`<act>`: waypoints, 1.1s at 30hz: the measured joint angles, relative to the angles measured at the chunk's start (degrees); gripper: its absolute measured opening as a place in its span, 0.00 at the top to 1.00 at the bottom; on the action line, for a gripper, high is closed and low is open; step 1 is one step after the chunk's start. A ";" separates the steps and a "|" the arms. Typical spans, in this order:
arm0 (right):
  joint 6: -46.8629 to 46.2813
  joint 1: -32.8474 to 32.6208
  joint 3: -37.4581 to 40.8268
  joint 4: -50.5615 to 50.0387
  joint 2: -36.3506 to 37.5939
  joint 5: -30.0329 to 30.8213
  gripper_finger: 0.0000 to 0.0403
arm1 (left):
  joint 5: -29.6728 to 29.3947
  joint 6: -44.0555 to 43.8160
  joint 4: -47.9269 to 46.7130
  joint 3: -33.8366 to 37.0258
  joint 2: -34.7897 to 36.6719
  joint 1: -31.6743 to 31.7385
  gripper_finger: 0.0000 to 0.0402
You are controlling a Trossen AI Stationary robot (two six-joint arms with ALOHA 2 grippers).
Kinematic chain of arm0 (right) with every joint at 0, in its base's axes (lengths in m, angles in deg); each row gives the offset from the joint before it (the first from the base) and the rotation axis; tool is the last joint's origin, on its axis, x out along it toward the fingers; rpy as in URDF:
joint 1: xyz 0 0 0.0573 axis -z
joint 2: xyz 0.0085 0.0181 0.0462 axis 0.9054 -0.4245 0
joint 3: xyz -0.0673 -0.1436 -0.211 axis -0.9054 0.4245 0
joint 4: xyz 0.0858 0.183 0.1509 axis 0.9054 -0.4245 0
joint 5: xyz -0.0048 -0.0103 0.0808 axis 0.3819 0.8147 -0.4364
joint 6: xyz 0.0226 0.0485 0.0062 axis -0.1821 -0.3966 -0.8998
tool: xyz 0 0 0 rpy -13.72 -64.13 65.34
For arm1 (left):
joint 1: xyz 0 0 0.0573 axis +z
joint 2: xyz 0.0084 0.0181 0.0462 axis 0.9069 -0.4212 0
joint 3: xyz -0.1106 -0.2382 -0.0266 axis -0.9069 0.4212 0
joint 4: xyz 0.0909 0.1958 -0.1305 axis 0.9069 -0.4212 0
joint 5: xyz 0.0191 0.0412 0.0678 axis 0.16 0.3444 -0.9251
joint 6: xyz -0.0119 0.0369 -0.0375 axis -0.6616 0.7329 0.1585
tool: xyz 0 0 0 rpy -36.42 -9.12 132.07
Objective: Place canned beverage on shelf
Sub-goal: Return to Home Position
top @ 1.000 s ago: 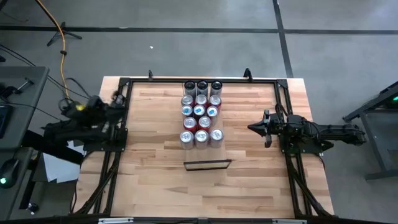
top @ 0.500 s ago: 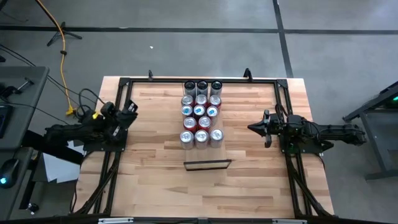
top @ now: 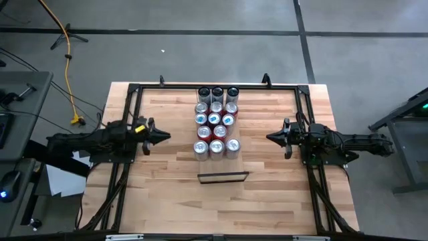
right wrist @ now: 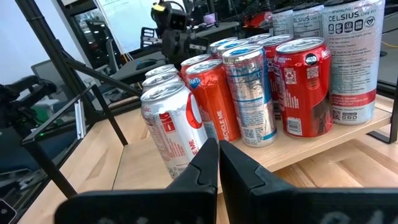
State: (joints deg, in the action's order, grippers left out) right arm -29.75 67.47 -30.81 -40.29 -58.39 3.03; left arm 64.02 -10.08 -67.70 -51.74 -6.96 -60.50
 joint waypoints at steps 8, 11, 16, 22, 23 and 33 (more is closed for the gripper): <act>-0.02 0.01 0.00 0.02 -0.29 0.04 1.00 | 4.40 -0.46 0.43 -0.18 -9.81 0.23 1.00; -0.02 0.00 0.00 0.00 -0.51 0.02 1.00 | 4.15 -0.39 0.27 -0.14 -11.27 0.23 1.00; -0.02 0.02 0.00 0.00 -0.68 0.04 1.00 | 3.73 -0.37 0.30 -0.16 -12.38 0.23 1.00; -0.01 0.00 0.00 0.00 -0.68 0.03 1.00 | 3.69 -0.37 0.31 -0.16 -12.43 0.23 1.00; -0.01 0.02 0.00 0.00 -0.68 0.02 1.00 | 3.69 -0.37 0.31 -0.16 -12.41 0.23 1.00; -0.01 0.00 0.00 0.00 -0.68 0.02 1.00 | 3.65 -0.35 0.34 -0.16 -12.43 0.23 1.00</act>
State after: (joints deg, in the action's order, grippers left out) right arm -29.76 67.47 -30.81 -40.29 -59.07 3.05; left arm 67.66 -10.43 -67.36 -51.90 -19.39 -60.27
